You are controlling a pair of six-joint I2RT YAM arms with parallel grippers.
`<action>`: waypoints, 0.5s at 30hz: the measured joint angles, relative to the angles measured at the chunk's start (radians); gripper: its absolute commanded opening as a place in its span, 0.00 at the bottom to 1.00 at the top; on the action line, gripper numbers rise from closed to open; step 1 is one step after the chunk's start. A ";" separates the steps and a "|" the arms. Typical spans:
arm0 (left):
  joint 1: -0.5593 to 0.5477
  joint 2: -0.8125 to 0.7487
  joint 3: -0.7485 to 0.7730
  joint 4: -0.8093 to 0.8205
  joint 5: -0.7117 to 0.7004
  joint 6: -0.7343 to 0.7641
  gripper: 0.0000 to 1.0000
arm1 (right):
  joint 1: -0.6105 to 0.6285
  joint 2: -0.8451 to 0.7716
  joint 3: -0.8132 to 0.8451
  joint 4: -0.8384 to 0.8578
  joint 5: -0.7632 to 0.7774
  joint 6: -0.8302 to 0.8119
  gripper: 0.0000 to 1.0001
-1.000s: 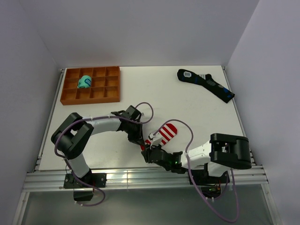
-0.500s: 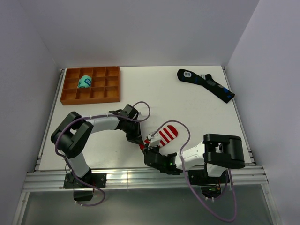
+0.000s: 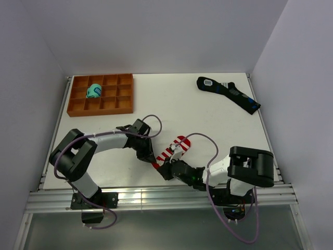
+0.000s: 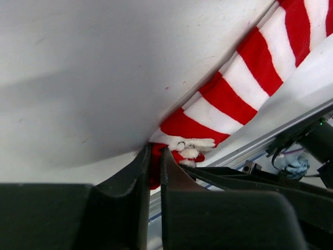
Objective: Roll the socks
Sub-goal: Roll the sock at the center of the board.
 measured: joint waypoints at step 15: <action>0.011 -0.243 -0.093 0.097 -0.198 -0.051 0.32 | -0.240 0.083 0.016 0.104 -0.539 0.032 0.07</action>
